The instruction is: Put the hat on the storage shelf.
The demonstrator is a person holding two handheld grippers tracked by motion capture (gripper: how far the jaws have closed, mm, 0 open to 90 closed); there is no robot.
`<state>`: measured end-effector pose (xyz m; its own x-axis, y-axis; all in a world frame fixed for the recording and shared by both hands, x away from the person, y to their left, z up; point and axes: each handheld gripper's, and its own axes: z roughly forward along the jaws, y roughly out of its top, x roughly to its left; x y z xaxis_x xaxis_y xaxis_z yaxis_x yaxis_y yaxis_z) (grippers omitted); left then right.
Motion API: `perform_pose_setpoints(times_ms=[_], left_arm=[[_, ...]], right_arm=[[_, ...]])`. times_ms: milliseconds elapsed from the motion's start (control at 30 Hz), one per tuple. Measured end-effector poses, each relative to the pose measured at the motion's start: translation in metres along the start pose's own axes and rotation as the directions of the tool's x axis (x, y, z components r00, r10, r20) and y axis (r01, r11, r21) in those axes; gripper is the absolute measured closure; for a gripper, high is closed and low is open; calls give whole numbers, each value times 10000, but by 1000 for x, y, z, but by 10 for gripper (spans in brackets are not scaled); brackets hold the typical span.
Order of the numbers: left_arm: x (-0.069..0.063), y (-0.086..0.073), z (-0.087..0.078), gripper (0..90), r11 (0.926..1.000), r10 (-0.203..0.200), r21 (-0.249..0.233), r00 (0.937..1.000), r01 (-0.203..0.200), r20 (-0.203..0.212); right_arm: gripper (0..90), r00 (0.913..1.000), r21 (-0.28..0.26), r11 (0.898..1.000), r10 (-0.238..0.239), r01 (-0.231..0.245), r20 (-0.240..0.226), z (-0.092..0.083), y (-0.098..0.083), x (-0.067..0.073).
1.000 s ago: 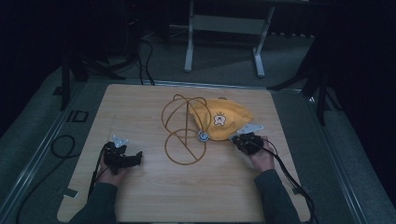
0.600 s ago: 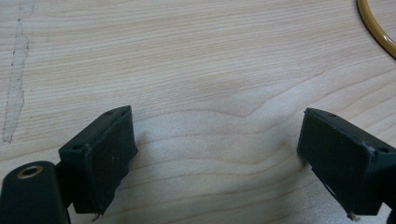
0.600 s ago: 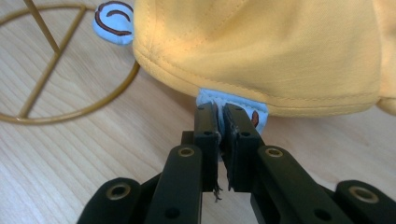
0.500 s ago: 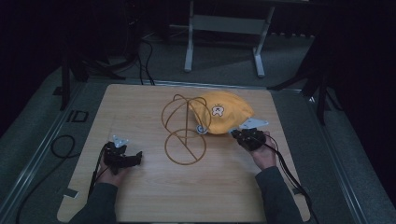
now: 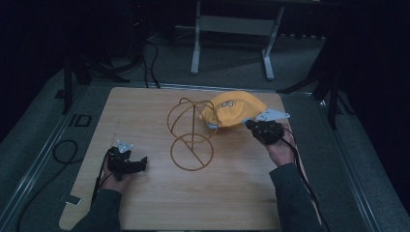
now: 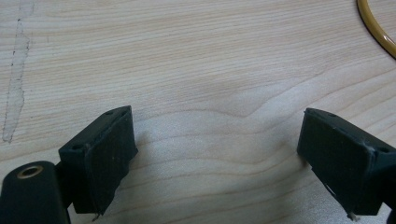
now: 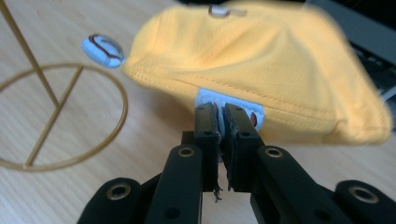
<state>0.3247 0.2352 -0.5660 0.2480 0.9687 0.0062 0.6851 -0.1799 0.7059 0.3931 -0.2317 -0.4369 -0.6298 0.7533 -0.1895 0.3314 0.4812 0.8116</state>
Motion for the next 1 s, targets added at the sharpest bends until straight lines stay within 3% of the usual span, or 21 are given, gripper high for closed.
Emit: perform_pose_setpoints(times_ms=[200, 333, 533, 633, 833, 1000], left_arm=[[0, 0, 0, 115, 10000, -3, -1, 10000, 3, 2], [0, 0, 0, 115, 10000, -5, 2, 10000, 5, 0], [0, 0, 0, 115, 10000, -7, 0, 10000, 7, 1], [0, 0, 0, 115, 10000, -21, 1, 10000, 21, 2], [0, 0, 0, 115, 10000, -14, -3, 10000, 14, 3], [0, 0, 0, 115, 10000, -13, -4, 10000, 13, 2]], right_arm=[[852, 9995, -518, 9985, 201, -188, 230, -19, 11, -10], [849, 9997, -543, 9984, 141, -130, 190, -27, 14, -11], [785, 9982, -217, 9988, -442, 433, -414, -37, 16, -7], [721, 9942, 272, 9963, -800, 821, -717, -33, 21, -2], [674, 9871, 1063, 9876, -1024, 1157, -1228, -21, 23, 3], [661, 9849, 1336, 9835, -1029, 1217, -1394, -16, 23, 4]])
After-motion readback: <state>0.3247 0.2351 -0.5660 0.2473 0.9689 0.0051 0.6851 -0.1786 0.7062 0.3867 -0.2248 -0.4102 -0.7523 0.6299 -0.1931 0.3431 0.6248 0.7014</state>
